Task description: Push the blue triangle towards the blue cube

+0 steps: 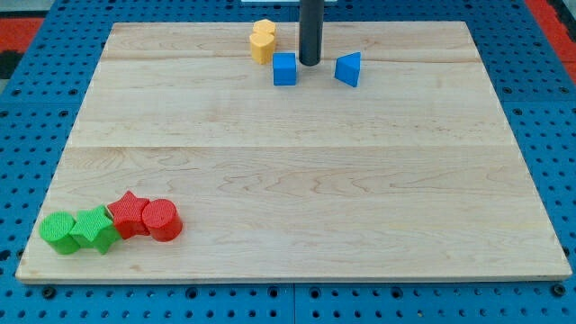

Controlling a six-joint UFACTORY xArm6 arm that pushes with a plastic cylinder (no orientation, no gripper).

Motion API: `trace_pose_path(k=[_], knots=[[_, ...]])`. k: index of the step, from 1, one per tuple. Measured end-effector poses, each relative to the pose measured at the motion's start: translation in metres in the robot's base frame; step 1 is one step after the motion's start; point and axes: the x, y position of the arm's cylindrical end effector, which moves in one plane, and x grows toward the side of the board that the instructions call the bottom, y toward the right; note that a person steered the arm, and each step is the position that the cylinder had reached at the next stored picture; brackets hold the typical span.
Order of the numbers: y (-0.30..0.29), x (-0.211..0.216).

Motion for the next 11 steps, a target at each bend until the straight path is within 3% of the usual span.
trace_pose_path(k=[1, 2, 3, 4, 5, 7, 11], knots=[[0.029, -0.029], [0.106, -0.044], [0.133, -0.014], [0.133, 0.041], [0.113, 0.061], [0.110, 0.029], [0.009, 0.027]])
